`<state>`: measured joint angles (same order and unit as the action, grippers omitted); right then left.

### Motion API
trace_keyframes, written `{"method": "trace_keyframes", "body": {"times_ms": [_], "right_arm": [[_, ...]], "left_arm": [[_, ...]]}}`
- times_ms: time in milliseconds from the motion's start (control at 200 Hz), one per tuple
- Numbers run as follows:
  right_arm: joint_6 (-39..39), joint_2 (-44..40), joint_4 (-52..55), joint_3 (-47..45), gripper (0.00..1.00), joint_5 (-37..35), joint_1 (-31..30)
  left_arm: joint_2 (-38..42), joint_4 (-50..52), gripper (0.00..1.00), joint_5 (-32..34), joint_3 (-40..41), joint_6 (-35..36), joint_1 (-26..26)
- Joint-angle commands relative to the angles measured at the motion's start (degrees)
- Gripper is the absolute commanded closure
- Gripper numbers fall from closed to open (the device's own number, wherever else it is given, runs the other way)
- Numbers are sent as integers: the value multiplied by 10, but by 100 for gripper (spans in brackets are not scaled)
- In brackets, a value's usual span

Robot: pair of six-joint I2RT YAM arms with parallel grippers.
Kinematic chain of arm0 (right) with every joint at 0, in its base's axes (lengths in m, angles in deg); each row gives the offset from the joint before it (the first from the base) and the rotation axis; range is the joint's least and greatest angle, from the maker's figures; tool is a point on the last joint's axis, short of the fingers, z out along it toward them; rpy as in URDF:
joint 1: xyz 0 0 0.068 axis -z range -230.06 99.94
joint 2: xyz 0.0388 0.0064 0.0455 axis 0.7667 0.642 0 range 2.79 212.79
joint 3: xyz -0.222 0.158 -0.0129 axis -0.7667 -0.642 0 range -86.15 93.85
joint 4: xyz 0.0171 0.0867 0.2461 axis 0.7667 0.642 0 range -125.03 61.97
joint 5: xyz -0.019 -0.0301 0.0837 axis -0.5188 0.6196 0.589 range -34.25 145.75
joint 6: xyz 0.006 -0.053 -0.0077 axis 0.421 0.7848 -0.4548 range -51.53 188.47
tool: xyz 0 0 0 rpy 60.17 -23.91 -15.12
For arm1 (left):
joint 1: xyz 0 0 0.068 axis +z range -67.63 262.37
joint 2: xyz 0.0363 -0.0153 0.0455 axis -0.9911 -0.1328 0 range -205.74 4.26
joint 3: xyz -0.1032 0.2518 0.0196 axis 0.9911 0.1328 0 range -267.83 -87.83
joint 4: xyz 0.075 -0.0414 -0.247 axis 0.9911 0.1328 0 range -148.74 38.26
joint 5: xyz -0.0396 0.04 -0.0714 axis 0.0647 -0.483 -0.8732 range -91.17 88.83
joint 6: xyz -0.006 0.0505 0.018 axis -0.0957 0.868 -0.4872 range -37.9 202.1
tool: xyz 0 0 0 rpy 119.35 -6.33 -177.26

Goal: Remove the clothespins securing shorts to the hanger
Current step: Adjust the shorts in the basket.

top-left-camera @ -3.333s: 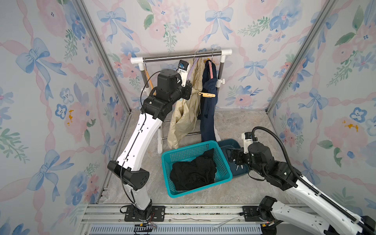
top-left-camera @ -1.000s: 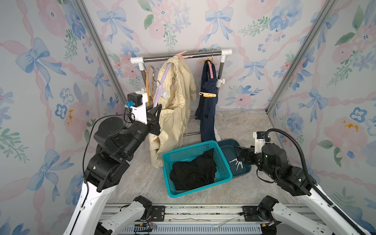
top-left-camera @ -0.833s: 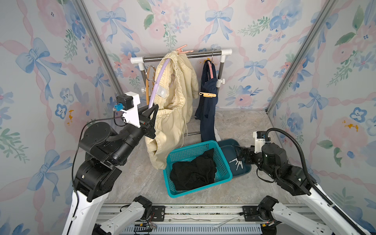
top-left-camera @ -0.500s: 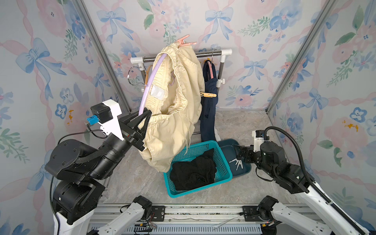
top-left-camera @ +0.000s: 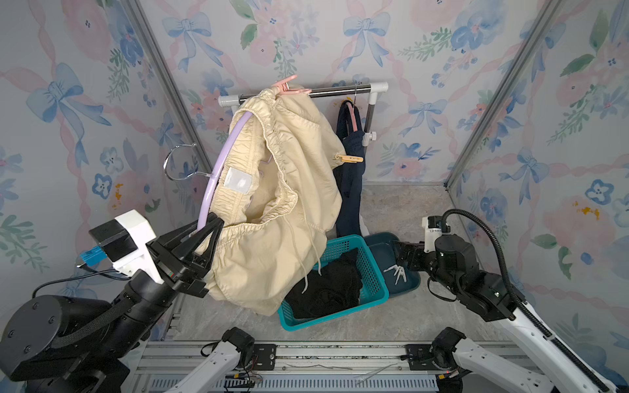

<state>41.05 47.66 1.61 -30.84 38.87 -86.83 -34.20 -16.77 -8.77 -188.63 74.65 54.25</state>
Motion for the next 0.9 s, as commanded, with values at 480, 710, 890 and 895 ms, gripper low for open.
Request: {"method": "trace_keyframes", "body": {"times_ms": [480,710,890,895], "right_arm": [[6,9,29,37,3,21,18],[21,-14,79,63,2,33,18],[53,-57,62,64,0,78,19],[55,-59,61,64,0,80,19]], "left_arm": [[-32,-25,100,-226,27,26,6],[-94,-37,100,-271,59,23,22],[-109,-44,100,-252,94,42,22],[-108,-44,100,-250,95,43,22]]}}
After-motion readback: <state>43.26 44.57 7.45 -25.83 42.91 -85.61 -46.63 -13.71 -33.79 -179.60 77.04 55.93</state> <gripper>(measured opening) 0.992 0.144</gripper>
